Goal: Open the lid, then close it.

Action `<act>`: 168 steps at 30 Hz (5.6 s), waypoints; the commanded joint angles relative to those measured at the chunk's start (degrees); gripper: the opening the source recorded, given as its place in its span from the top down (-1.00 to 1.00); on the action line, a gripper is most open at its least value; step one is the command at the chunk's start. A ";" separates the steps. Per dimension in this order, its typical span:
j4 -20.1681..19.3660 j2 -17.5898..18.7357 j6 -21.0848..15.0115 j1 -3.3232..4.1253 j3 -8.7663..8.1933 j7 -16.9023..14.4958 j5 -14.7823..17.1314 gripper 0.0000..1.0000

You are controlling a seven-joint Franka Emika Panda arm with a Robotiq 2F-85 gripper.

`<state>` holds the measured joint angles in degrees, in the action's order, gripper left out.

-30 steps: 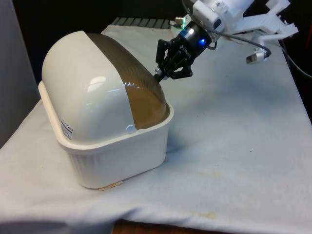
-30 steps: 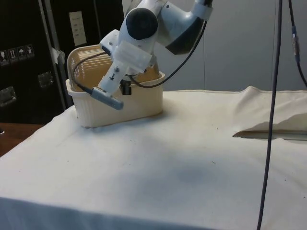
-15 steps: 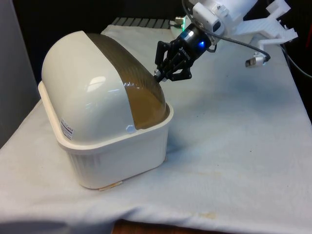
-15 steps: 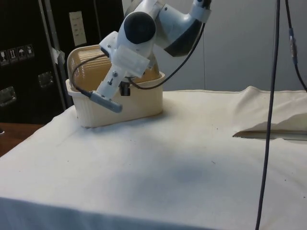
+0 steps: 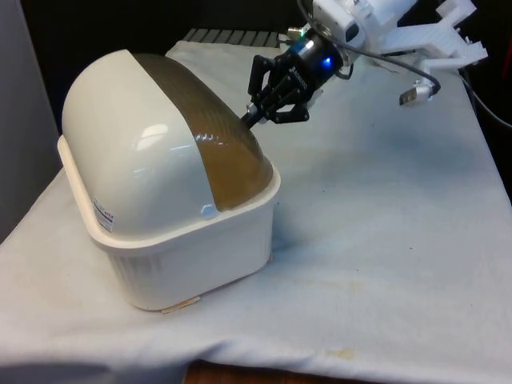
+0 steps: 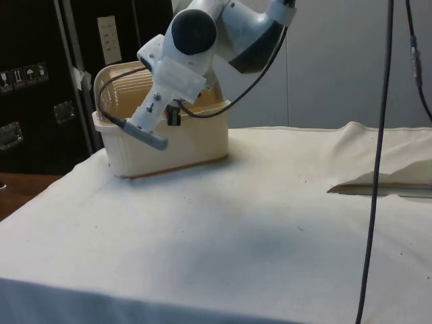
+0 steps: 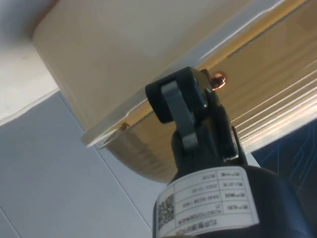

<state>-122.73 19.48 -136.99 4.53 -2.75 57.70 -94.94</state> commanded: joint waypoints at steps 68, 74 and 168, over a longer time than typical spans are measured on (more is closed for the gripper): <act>7.16 -1.43 10.08 0.06 -1.32 2.12 -2.06 1.00; 7.28 -2.06 10.54 -0.06 -1.43 1.95 -1.89 1.00; 11.29 -6.82 -4.30 -1.49 -5.39 -7.51 22.12 1.00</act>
<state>-111.44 12.66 -141.29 3.04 -8.14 50.19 -72.82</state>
